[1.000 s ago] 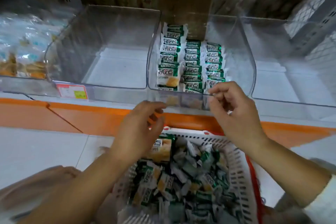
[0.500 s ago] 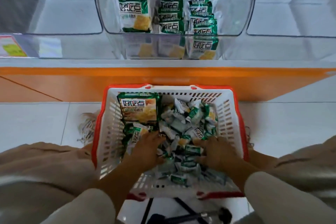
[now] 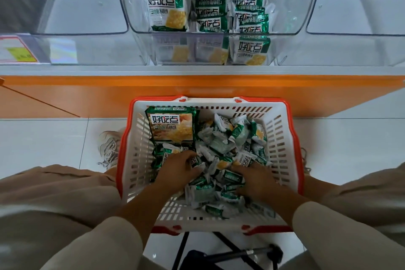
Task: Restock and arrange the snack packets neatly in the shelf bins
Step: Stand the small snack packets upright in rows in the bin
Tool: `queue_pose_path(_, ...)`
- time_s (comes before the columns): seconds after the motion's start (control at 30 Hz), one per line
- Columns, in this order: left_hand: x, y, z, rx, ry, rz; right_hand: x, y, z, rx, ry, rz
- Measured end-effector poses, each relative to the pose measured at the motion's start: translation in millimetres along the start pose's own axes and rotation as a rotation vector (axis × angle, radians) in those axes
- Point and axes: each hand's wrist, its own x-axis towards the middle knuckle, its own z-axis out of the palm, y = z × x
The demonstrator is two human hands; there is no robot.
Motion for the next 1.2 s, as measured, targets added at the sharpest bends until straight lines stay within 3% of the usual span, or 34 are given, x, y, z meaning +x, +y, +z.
queue_pose_path(0.1,-5,12,-7,-0.117,0.002,-0.050,1,1,-3,0.160,0.022,0.024)
queue_pose_path(0.23,-13,33,-22,-0.365,0.038,-0.083,-8,0,-34,0.596,0.058,0.027)
queue_pose_path(0.4,-21,74,-61,-0.473,0.062,0.023,-45,-18,-100,1.150,0.212,-0.105)
queue_pose_path(0.53,-37,117,-102,-0.603,0.068,0.157,-80,-40,-137,1.319,0.305,-0.222)
queue_pose_path(0.63,-49,138,-135,-0.479,0.058,0.263,-104,-57,-160,1.368,0.317,-0.301)
queue_pose_path(0.73,-67,162,-170,-0.385,0.007,0.250,-122,-69,-181,1.385,0.320,-0.373)
queue_pose_path(0.87,-81,178,-203,-0.424,-0.036,0.291,-129,-77,-206,1.468,0.273,-0.433)
queue_pose_path(1.07,-90,166,-237,-0.561,0.110,0.290,-118,-88,-249,1.454,0.355,-0.487)
queue_pose_path(1.13,-92,155,-252,-0.564,0.221,0.293,-110,-94,-269,1.454,0.477,-0.477)
queue_pose_path(1.2,-96,144,-269,-0.598,0.385,0.286,-99,-103,-289,1.212,0.664,-0.414)
